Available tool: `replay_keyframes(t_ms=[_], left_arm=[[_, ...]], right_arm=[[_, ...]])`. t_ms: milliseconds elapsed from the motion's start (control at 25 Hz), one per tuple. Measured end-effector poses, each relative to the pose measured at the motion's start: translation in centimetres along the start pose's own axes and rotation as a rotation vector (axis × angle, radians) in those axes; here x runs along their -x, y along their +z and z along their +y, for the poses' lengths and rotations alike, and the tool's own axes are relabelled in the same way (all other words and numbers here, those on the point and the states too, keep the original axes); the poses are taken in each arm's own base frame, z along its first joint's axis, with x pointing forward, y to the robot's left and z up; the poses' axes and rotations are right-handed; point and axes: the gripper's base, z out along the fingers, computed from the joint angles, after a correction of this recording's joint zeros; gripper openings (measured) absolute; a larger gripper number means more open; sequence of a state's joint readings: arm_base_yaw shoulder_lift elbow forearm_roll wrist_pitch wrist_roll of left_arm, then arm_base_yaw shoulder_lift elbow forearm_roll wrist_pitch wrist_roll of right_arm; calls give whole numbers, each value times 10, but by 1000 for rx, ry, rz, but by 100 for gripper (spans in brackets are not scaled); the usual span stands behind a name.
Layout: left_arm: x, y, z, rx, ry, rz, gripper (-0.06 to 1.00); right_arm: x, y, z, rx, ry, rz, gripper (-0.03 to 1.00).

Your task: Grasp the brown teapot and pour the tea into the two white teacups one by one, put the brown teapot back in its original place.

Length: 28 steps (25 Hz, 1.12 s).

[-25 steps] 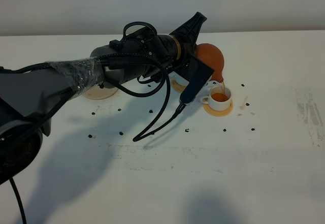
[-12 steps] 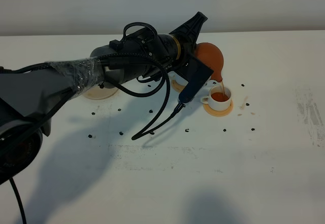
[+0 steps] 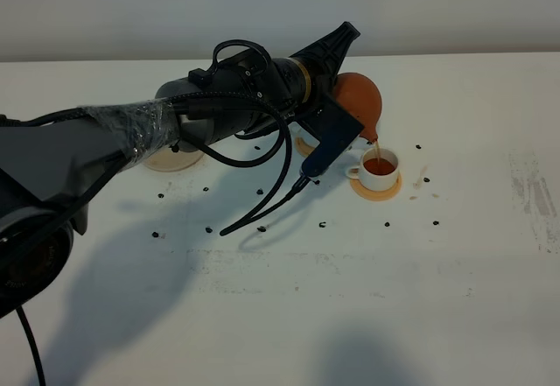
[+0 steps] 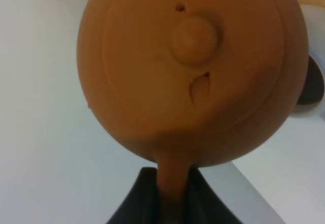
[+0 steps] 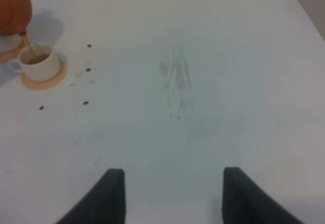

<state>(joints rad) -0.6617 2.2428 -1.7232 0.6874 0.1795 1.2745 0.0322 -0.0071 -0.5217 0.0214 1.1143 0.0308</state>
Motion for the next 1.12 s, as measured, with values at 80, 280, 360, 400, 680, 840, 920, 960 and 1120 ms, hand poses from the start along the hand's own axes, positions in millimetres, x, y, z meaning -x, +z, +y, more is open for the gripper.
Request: replay_keyframes(t_ms=[80, 280, 360, 400, 680, 840, 920, 960, 1120], left_arm=[[0, 0, 0, 0, 5, 1, 8], [0, 0, 0, 1, 27, 2, 8], [0, 0, 0, 1, 37, 3, 8], [0, 0, 0, 1, 44, 3, 8], [-1, 0, 1, 11, 83, 8, 8], [-1, 0, 2, 18, 99, 10, 8], [-1, 0, 2, 19, 99, 10, 8], [-1, 0, 2, 19, 100, 10, 8], [-1, 0, 2, 20, 103, 11, 8]], right_arm=[[0, 0, 0, 0, 0, 0, 42], [0, 0, 0, 0, 0, 0, 42], [0, 0, 0, 0, 0, 0, 42], [0, 0, 0, 0, 0, 0, 42], [0, 0, 0, 0, 0, 0, 42], [0, 0, 0, 0, 0, 0, 42], [0, 0, 0, 0, 0, 0, 42], [0, 0, 0, 0, 0, 0, 42], [0, 0, 0, 0, 0, 0, 42]])
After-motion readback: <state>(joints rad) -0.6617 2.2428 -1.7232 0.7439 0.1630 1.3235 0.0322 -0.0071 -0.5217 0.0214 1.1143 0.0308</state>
